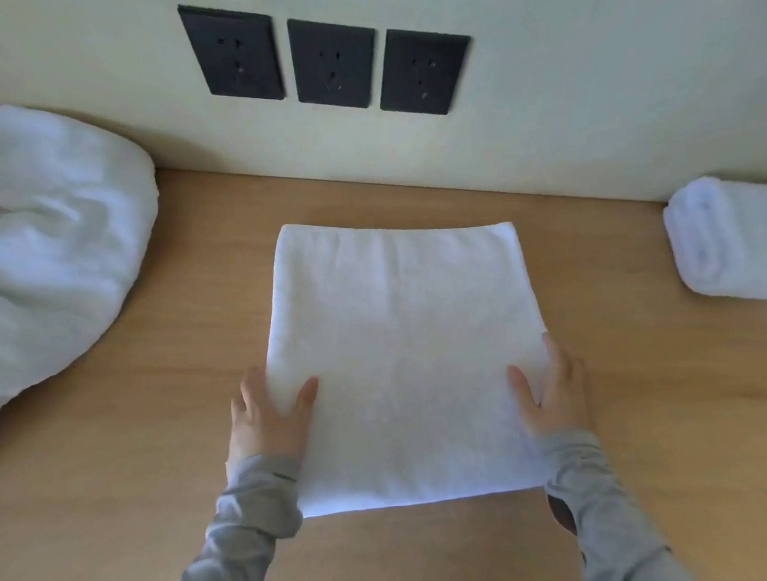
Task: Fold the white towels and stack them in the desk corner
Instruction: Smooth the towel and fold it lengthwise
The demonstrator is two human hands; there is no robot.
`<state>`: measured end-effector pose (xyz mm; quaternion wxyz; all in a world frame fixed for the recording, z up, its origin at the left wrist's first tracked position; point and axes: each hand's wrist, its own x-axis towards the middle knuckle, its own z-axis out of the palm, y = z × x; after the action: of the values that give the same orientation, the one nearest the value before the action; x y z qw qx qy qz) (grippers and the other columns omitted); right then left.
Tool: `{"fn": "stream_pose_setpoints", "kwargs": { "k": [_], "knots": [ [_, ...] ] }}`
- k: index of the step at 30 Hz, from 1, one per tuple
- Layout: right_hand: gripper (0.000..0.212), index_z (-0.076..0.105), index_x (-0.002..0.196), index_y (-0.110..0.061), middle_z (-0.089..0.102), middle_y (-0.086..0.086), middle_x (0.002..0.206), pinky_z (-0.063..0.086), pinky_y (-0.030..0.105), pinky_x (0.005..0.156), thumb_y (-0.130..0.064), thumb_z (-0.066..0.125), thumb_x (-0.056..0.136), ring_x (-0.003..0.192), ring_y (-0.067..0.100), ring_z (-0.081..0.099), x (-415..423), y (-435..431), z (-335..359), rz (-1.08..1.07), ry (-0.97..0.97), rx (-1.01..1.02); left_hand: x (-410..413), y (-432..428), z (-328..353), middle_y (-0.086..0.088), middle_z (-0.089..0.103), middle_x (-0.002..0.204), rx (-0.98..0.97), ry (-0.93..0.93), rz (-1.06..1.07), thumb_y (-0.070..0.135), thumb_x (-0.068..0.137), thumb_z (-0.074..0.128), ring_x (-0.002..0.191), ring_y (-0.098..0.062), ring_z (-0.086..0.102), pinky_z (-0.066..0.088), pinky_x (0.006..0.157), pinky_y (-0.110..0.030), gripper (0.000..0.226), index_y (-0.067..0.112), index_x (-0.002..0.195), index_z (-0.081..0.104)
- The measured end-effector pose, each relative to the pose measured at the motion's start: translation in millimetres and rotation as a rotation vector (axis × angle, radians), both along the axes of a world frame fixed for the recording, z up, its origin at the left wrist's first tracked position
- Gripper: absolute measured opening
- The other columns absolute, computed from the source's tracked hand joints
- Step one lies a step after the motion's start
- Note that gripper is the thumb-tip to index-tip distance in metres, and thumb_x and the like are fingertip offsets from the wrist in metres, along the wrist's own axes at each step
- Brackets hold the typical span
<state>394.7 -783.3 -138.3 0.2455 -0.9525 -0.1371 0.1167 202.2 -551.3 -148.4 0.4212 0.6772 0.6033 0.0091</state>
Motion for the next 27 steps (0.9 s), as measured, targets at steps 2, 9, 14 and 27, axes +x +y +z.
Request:
{"fn": "stream_pose_setpoints", "kwargs": {
  "k": [2,9,14,27],
  "knots": [
    [0.059,0.035,0.137,-0.015,0.048,0.008,0.127,0.042,0.044,0.093,-0.034,0.060,0.087,0.115,0.030,0.048,0,-23,-3,-0.123,0.152,0.128,-20,1,-1,-0.005,0.057,0.111,-0.088,0.053,-0.017,0.073,0.064,0.051,0.097,-0.033,0.052,0.038,0.077,-0.035,0.077,0.026,0.125,0.043],
    [0.028,0.052,0.098,-0.025,0.066,0.001,0.097,0.050,0.033,0.066,-0.040,0.067,0.081,0.082,0.021,0.064,-2,-45,-3,-0.311,0.546,0.276,-24,4,-3,-0.010,0.056,0.103,-0.099,0.051,-0.091,0.050,0.088,0.052,0.084,-0.028,0.043,0.034,0.076,-0.035,0.041,0.018,0.113,0.049],
    [0.050,0.043,0.123,-0.012,0.055,0.008,0.110,0.045,0.040,0.084,-0.037,0.063,0.085,0.098,0.032,0.056,-11,-41,6,-0.173,0.542,-0.124,-27,2,7,-0.016,0.054,0.115,-0.057,0.185,-0.180,0.042,0.088,0.056,0.101,-0.039,0.052,0.042,0.084,-0.043,0.052,0.022,0.132,0.036],
    [0.059,0.007,0.148,-0.017,0.003,-0.003,0.157,0.002,0.042,0.117,-0.044,0.015,0.096,0.146,0.016,0.002,-35,-7,-33,0.664,-0.207,-0.342,-7,-21,-20,0.004,0.013,0.156,0.622,0.212,-0.921,0.056,0.093,0.009,0.144,-0.014,0.012,0.008,0.115,-0.039,0.064,0.025,0.149,0.015]
  ]
}}
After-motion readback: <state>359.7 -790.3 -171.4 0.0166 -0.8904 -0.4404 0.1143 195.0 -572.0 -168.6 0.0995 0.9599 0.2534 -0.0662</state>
